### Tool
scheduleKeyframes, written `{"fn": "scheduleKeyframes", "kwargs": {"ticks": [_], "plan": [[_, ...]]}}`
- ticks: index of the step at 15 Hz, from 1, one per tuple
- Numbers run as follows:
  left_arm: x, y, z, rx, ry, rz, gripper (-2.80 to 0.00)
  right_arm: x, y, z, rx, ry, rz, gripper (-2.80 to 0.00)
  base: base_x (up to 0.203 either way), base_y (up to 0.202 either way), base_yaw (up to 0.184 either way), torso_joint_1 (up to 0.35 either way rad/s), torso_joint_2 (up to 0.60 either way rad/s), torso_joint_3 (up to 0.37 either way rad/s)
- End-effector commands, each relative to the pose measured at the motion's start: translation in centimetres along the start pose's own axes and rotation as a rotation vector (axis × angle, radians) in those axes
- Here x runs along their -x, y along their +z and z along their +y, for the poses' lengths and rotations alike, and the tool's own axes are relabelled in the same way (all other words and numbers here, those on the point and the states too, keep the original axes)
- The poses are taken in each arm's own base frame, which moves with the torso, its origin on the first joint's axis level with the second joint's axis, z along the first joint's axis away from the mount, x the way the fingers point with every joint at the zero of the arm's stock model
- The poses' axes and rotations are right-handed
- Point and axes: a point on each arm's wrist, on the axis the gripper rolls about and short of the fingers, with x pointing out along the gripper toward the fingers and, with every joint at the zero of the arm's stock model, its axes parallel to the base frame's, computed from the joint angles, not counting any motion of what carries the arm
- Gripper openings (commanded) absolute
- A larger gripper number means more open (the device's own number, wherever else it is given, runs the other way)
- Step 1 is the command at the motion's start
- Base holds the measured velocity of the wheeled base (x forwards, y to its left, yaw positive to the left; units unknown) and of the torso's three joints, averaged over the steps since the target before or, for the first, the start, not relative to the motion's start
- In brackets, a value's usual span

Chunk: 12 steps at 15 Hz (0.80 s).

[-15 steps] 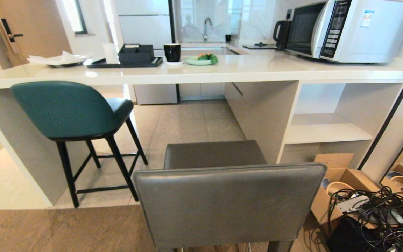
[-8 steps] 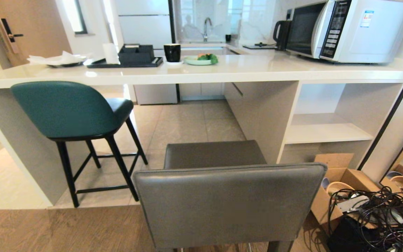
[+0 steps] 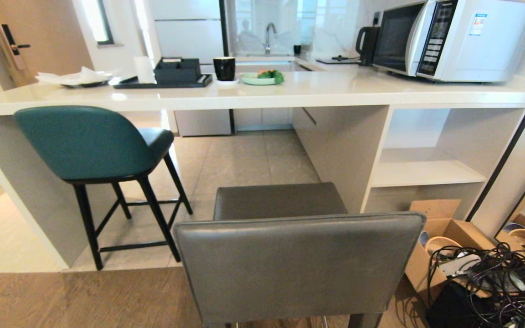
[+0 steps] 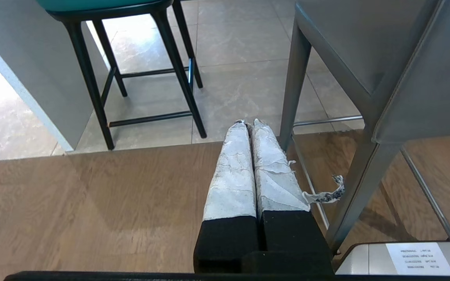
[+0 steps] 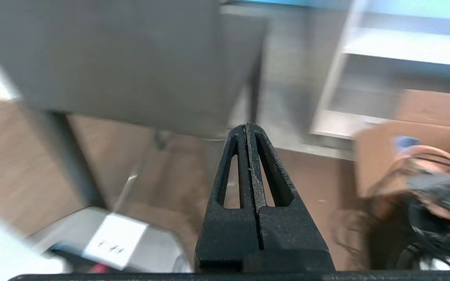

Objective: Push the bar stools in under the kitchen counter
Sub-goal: Pull the blue chair out from under the dining table

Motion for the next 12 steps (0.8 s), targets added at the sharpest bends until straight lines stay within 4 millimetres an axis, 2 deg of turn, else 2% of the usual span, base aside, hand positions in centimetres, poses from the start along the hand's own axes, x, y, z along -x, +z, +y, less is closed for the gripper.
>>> {"fn": "scheduleKeyframes", "kwargs": {"ticks": [1, 2, 4, 6, 12], "plan": [[0.0, 0.0, 0.0, -0.002, 0.000, 0.001, -2.80, 0.1, -0.3, 0.0, 0.008, -0.037, -0.014, -2.80, 0.000, 0.000, 0.000, 0.000, 0.00, 0.000], [0.0, -0.1, 0.0, -0.004, -0.001, 0.001, -2.80, 0.1, -0.4, -0.2, 0.009, -0.108, -0.007, -2.80, 0.000, 0.000, 0.000, 0.000, 0.00, 0.000], [-0.3, 0.0, 0.0, -0.005, 0.000, -0.039, -2.80, -0.4, -1.9, -0.6, 0.038, -0.271, 0.047, -2.80, 0.000, 0.000, 0.000, 0.000, 0.00, 0.000], [-0.4, 0.0, 0.0, -0.014, -0.001, -0.059, -2.80, -0.7, -1.8, -0.8, 0.030, -0.284, -0.014, -2.80, 0.000, 0.000, 0.000, 0.000, 0.00, 0.000], [-0.4, 0.0, 0.0, -0.011, -0.002, -0.057, -2.80, -0.7, -1.8, -0.8, 0.023, -0.286, -0.015, -2.80, 0.000, 0.000, 0.000, 0.000, 0.00, 0.000]]}}
